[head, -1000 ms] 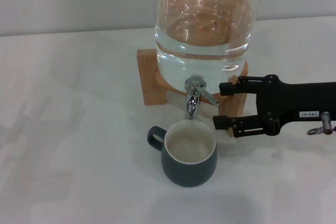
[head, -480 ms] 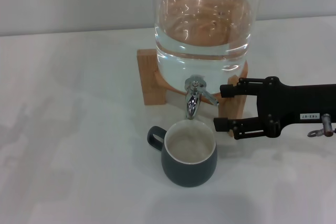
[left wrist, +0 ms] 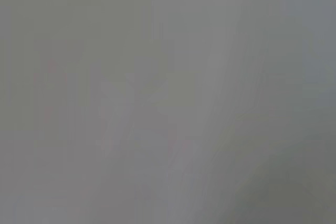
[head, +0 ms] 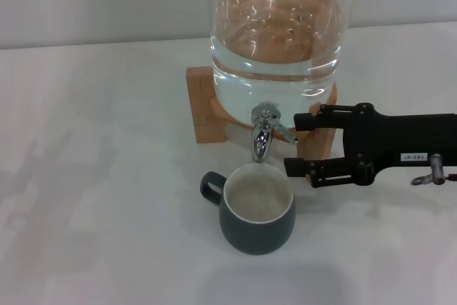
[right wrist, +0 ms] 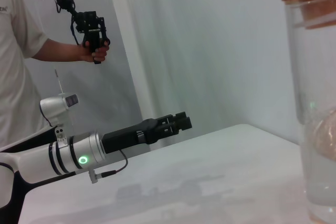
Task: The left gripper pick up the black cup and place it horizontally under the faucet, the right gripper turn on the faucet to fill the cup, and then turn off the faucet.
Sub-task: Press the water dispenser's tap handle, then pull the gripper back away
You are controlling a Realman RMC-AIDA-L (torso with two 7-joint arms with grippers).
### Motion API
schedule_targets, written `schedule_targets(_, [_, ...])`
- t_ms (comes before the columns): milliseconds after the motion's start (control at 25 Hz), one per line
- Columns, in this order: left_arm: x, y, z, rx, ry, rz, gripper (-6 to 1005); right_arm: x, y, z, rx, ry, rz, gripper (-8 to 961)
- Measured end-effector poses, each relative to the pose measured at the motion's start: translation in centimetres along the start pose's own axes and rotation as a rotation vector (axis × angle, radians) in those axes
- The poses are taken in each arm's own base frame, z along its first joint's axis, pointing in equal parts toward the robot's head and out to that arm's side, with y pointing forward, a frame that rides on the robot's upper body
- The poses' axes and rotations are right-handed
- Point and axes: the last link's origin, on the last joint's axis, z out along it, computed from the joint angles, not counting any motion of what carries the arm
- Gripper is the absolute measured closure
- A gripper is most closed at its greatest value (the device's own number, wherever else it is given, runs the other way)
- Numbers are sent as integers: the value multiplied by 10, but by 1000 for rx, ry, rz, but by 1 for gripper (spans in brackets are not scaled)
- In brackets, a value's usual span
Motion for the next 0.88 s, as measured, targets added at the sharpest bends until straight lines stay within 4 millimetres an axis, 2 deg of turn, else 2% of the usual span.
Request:
schedule_targets(440, [-2, 0, -3, 3, -7, -3, 301, 2, -3, 5, 68, -3, 3, 128])
schedule_targets(880, [-2, 0, -3, 1, -8, -2, 301, 1, -5, -1, 105, -25, 8, 128])
